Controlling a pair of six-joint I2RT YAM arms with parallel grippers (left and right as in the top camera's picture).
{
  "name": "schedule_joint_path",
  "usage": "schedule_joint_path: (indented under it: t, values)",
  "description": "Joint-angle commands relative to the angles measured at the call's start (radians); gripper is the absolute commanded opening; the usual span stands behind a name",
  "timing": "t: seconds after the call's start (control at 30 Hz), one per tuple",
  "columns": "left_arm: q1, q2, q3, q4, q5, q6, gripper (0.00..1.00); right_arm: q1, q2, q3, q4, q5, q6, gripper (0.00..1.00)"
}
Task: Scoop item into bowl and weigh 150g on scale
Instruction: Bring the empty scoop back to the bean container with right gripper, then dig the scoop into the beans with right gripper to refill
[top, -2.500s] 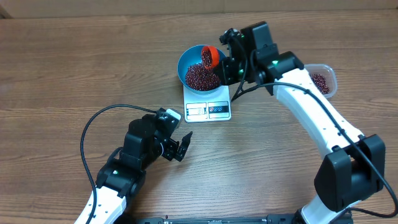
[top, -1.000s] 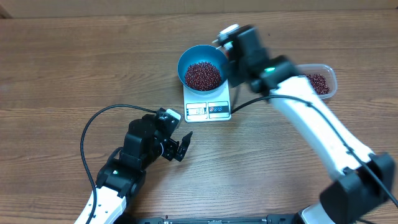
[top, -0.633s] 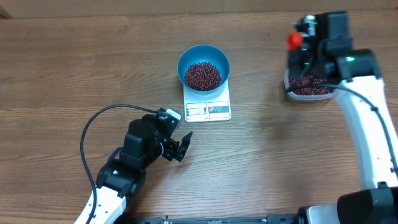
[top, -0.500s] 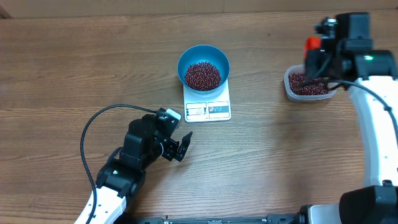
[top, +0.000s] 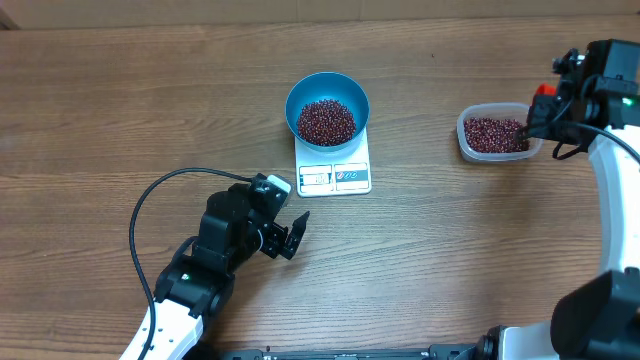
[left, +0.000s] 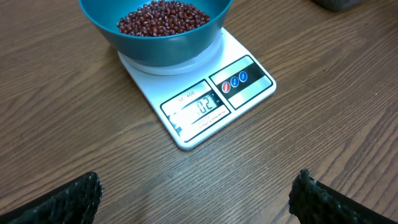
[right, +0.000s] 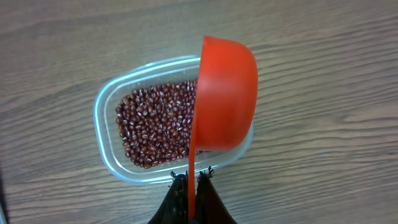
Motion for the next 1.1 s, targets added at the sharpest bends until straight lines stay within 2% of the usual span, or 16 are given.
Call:
schedule_joint_path:
  t: [0.0,0.37,1.07]
  values:
    - [-0.003,0.002,-0.007,0.001,0.008,-0.002,1.0,0.003,0.048,-0.024,0.023,-0.021,-0.002,0.04]
    - [-0.004,0.001,-0.007,0.001,0.008,-0.002,1.0,0.003,0.181,-0.035,0.06,-0.038,-0.002,0.04]
    - [-0.002,0.002,-0.007,0.001,0.008,-0.002,1.0,0.003,0.24,-0.072,0.109,-0.08,-0.003,0.04]
